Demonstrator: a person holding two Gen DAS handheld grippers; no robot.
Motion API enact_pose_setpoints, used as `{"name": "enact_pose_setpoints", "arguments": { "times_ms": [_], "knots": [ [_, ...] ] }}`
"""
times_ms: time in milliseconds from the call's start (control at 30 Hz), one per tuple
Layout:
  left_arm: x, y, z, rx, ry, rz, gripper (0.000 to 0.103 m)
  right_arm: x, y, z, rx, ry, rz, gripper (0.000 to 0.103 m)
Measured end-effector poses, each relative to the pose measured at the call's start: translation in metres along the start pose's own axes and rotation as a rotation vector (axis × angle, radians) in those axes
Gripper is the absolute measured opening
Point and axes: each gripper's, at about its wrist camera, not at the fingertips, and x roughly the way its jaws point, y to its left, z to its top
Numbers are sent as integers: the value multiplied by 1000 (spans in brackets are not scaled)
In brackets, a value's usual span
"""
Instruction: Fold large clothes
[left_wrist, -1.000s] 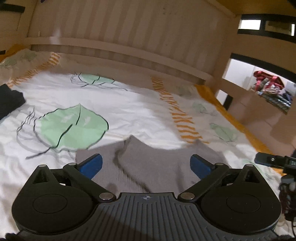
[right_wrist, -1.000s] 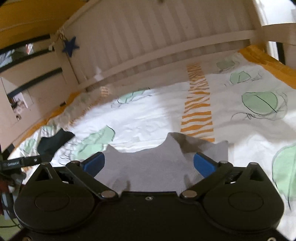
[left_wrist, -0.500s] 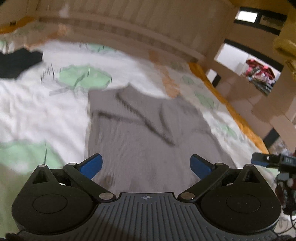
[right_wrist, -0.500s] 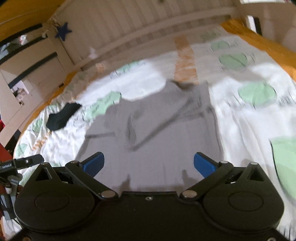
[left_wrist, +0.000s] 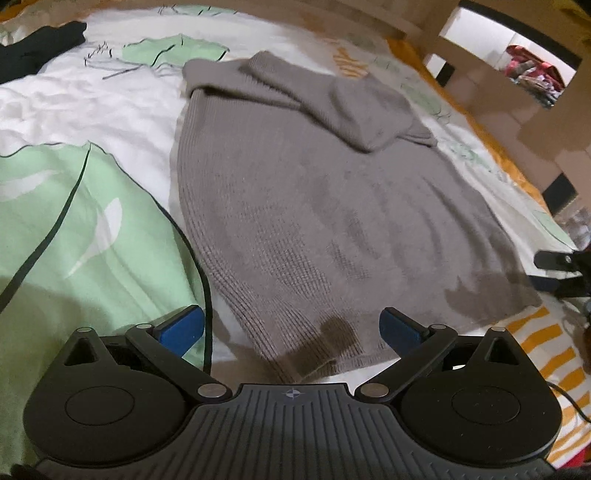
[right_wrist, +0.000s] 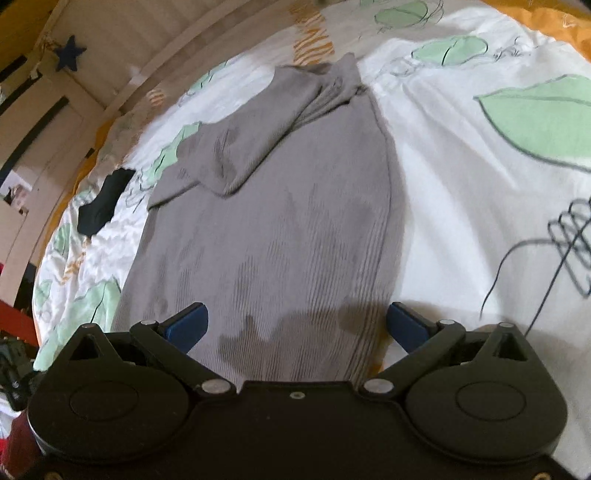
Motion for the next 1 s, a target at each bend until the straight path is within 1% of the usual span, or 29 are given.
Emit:
{"name": "enact_pose_setpoints", "arguments": {
  "times_ms": [167,333,433,567,667,733,800,833,900,933,1000],
  "knots": [
    [18,6,0,-33,24,-6,103,9,0,-5,-17,30,-8,103],
    [28,6,0,-43,-8,6,103,25,-11,-3,36,60,32,103],
    [28,3,0,-36,-13,12,102,34,-9,-5,31,72,35,103],
    [21,7,-1,-60,-14,-15,102,39,-2,-7,-3,82,19,103],
    [15,9,-2,-81,-13,-44,100,36,-4,-7,7,76,32,103],
    [12,10,-2,-96,-15,-39,93,34,-5,-7,18,72,43,103],
    [9,13,-2,-122,-18,-34,78,33,-5,-7,26,71,53,103],
    [7,15,-2,-140,-21,-36,73,32,-5,-7,28,72,57,103],
    [3,22,-4,-190,-22,-47,51,30,-5,-7,29,74,68,102],
    [2,25,-4,-213,-19,-54,45,28,-5,-7,32,72,73,102],
    [2,31,-4,-254,-3,-75,19,26,-6,-6,43,70,82,99]
  ]
}}
